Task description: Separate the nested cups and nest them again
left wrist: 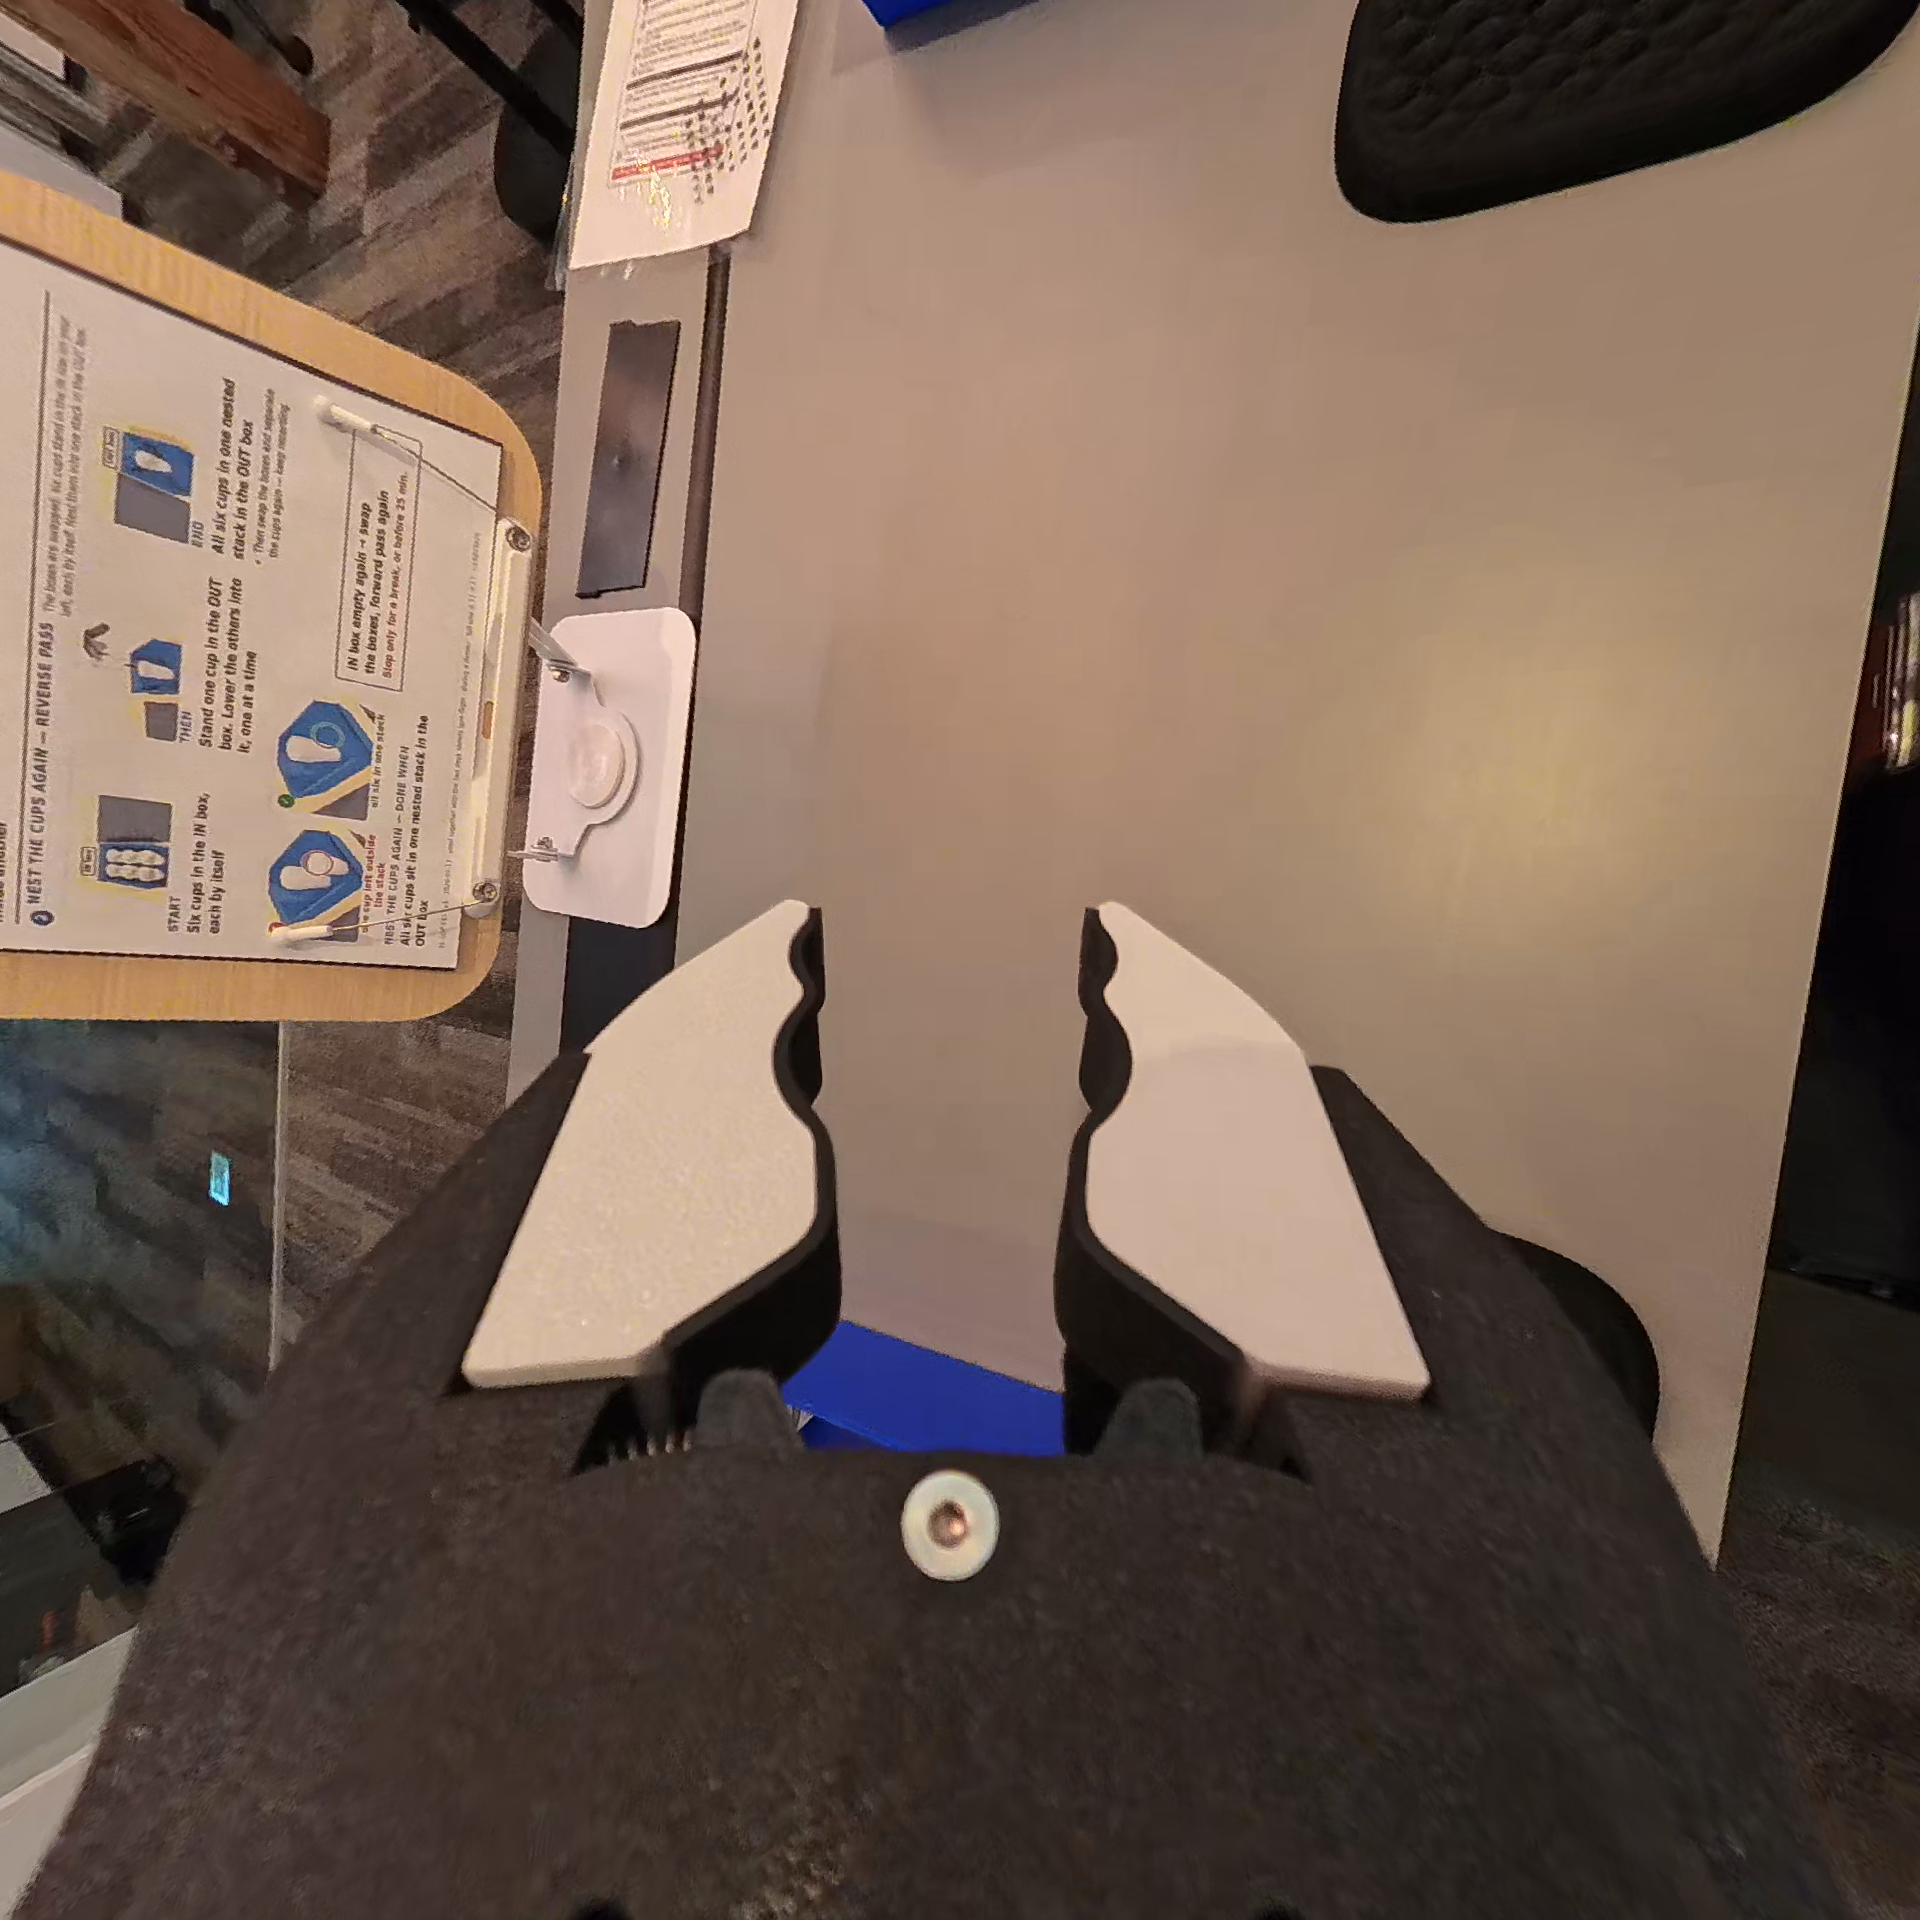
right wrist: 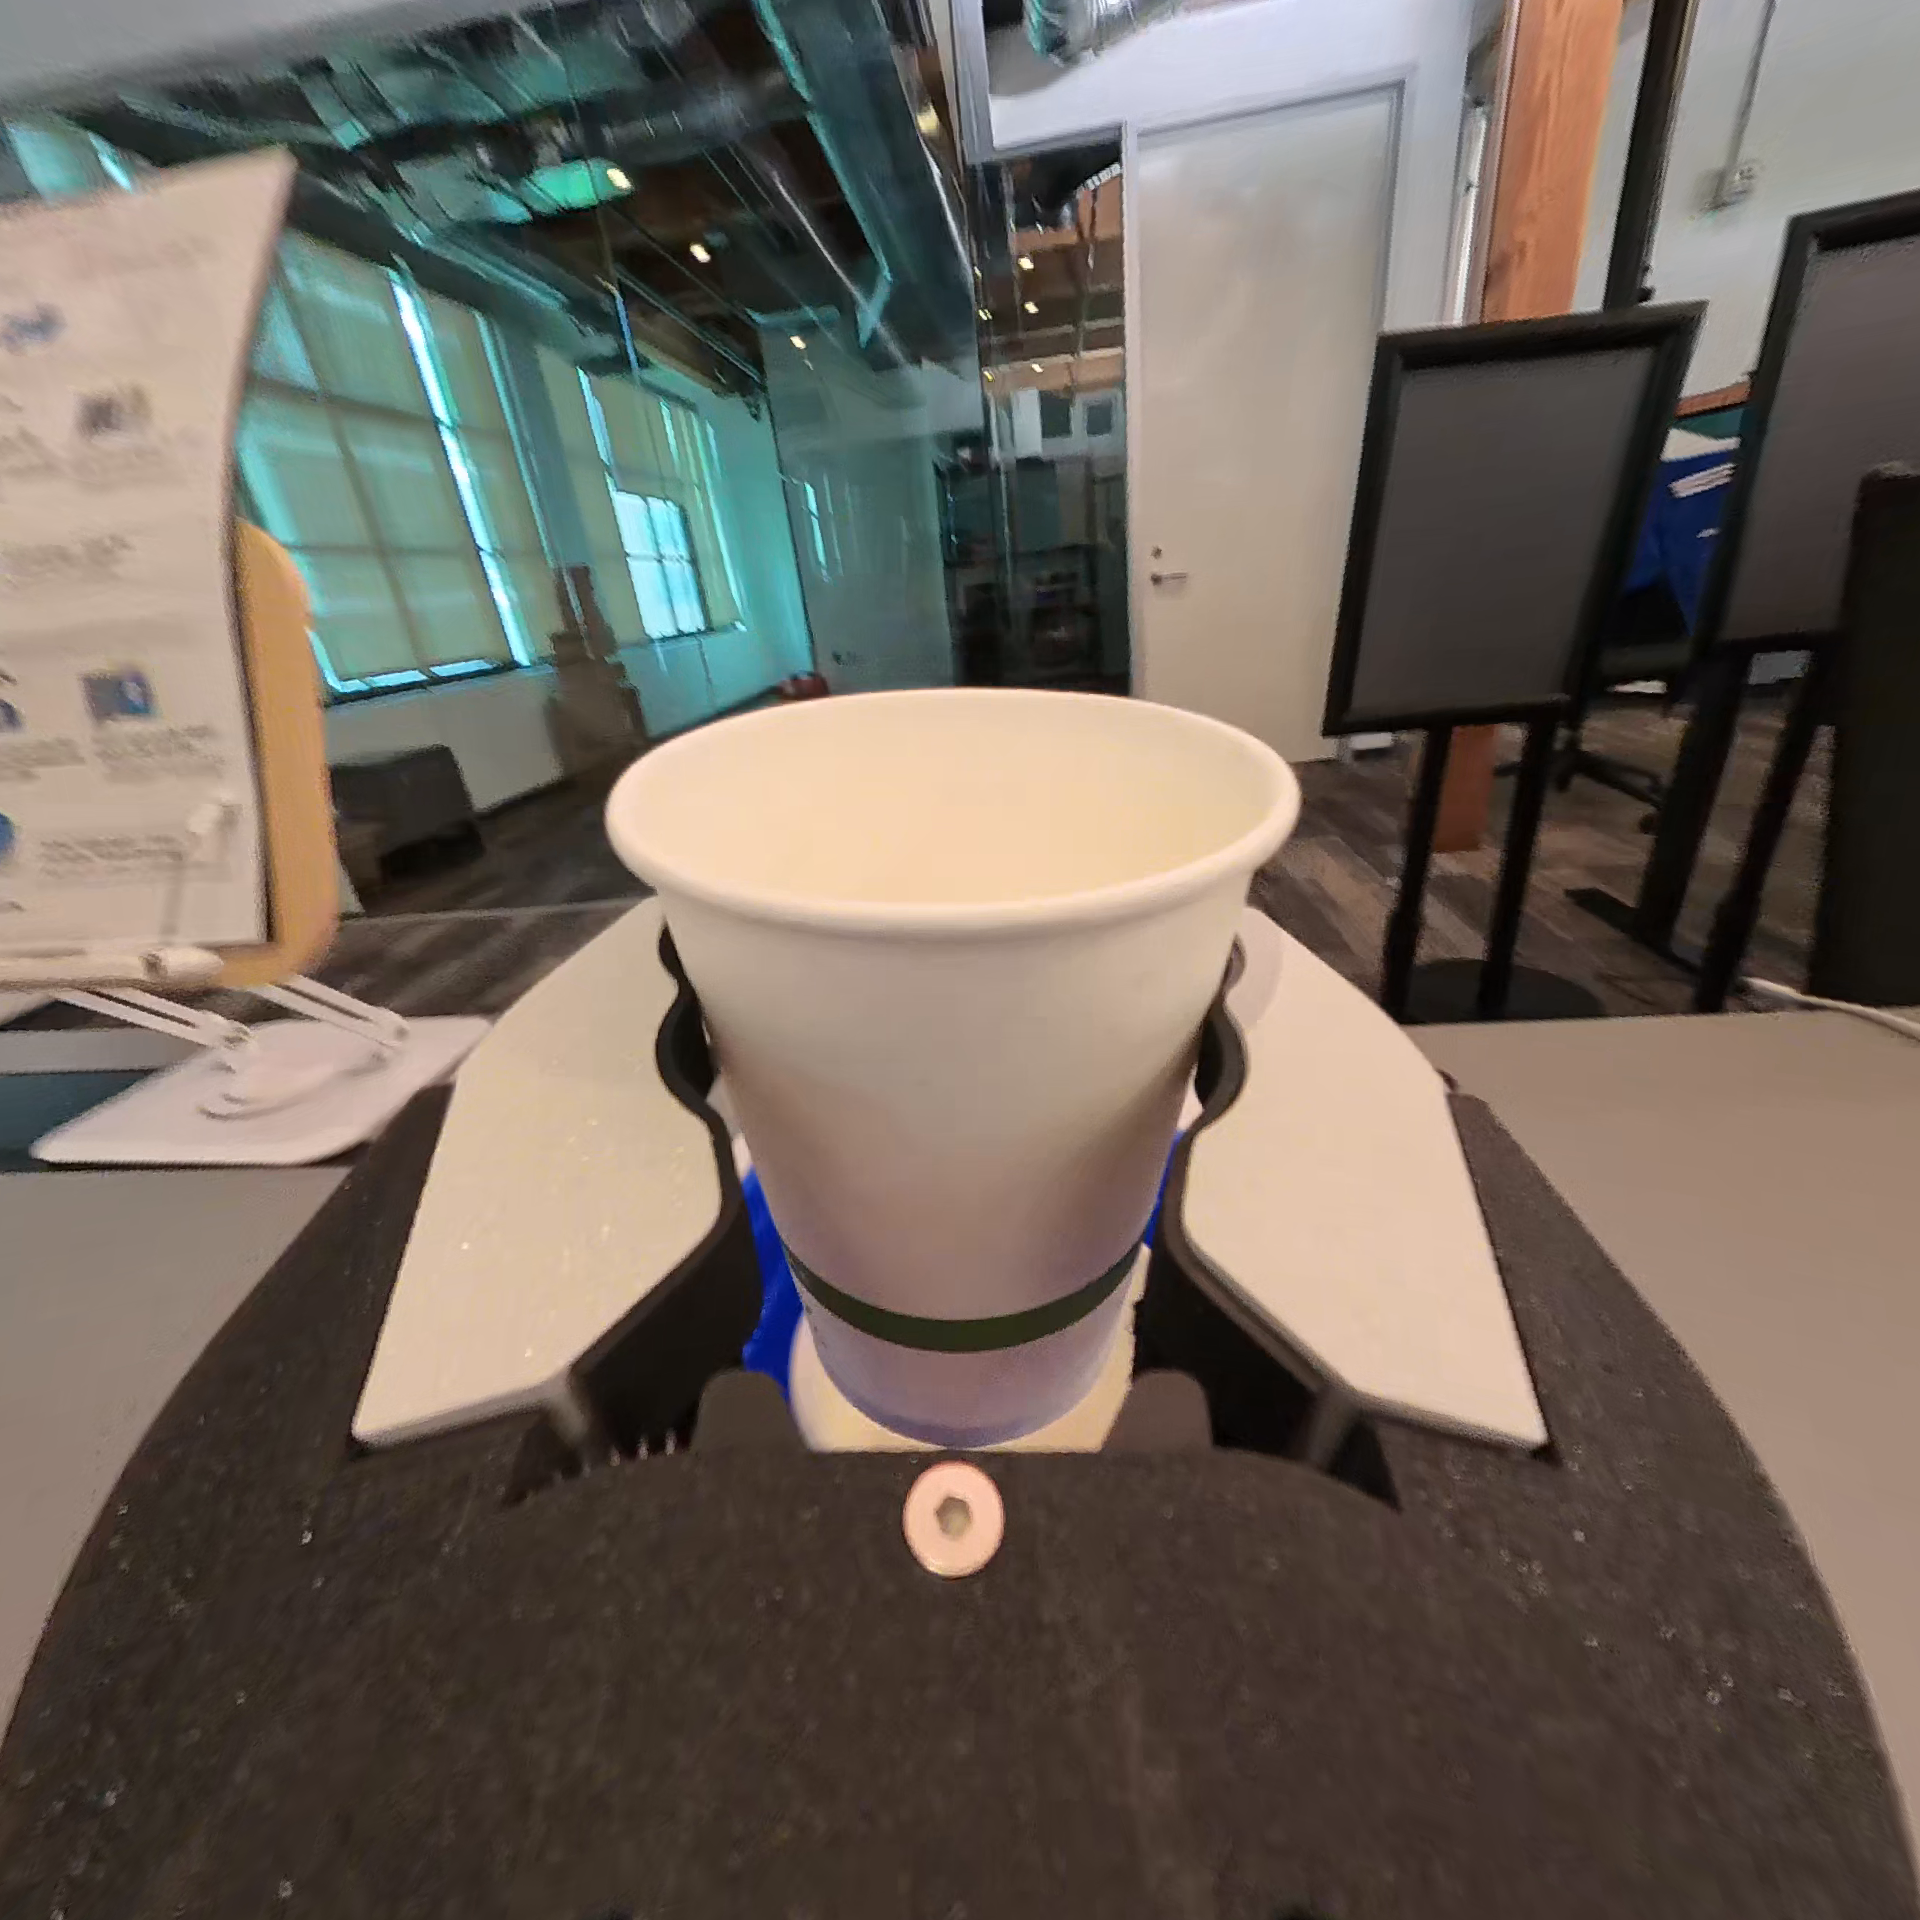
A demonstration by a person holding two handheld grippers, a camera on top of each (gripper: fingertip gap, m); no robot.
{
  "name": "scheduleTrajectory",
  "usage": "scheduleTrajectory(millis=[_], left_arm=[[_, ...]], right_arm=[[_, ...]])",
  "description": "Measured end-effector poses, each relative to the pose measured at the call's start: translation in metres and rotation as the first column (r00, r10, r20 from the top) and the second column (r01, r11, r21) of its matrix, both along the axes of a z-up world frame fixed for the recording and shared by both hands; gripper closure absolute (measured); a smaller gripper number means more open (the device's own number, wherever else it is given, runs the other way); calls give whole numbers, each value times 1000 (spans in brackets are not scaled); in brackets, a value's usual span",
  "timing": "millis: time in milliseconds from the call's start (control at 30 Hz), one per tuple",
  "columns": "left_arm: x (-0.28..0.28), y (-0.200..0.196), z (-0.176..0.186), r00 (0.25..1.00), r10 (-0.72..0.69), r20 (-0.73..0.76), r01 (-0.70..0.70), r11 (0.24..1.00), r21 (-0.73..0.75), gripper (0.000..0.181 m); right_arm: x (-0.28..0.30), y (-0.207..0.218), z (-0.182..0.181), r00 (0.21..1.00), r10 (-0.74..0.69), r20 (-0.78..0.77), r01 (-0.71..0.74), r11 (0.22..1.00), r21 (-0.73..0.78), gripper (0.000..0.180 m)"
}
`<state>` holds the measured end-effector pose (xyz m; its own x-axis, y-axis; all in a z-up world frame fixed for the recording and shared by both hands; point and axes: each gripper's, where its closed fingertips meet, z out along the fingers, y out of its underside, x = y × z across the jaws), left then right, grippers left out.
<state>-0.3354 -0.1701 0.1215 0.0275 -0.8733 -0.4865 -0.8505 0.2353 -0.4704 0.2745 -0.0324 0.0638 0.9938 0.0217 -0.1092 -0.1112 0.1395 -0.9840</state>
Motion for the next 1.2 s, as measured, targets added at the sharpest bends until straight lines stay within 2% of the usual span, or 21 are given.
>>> scheduleTrajectory(millis=[233, 667, 933, 1000, 1100, 1200], left_arm=[[-1, -7, 1, 1000, 1, -28, -1, 1000, 8, 136], [3, -9, -6, 997, -10, -70, 10, 1000, -3, 137], [1, -9, -6, 998, -6, -67, 6, 1000, -7, 137], [-7, -5, -6, 998, 16, -67, -16, 1000, -2, 137], [-30, 6, -5, 996, 75, -58, -75, 997, 2, 137], [-76, 31, -7, 978, 196, -66, -196, 981, 18, 137]], right_arm=[[2, 7, -32, 999, -26, 42, 27, 999, -23, 88], [-9, 9, -77, 992, 8, 129, 21, 974, -224, 86], [0, -3, -106, 974, 15, 224, 88, 892, -443, 76], [2, -9, -111, 966, 27, 258, 107, 864, -493, 67], [-2, -17, -106, 944, 63, 323, 114, 858, -501, 64], [-11, -26, -83, 919, 75, 387, 122, 879, -461, 63]])
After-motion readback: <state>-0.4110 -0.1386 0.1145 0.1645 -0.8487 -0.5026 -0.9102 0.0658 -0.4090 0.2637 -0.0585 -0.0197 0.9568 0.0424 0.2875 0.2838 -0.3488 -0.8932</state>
